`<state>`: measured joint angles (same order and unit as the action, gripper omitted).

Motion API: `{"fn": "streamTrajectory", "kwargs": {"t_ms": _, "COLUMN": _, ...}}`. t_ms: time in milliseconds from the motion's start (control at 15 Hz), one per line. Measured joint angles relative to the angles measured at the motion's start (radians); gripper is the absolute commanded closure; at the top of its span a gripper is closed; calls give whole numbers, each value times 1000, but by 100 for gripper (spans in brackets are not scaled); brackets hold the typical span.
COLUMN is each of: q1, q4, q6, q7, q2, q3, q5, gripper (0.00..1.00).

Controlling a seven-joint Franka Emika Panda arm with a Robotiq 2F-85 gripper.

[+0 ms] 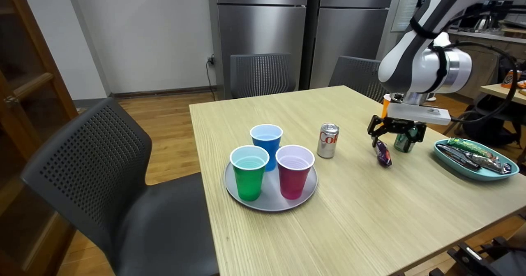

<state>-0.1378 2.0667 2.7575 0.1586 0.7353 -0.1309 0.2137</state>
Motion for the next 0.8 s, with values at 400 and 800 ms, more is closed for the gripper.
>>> {"fn": "streamTrajectory", "kwargs": {"t_ms": 400, "q1": 9, "q4": -41, "q6": 0, "q7": 14, "q2": 35, "q3": -9, "q5": 0, "gripper": 58}}
{"fn": "streamTrajectory", "kwargs": {"t_ms": 800, "q1": 9, "q4": -67, "q6": 0, "q7": 15, "q2": 58, "q3": -10, "q5": -1, "gripper": 100}}
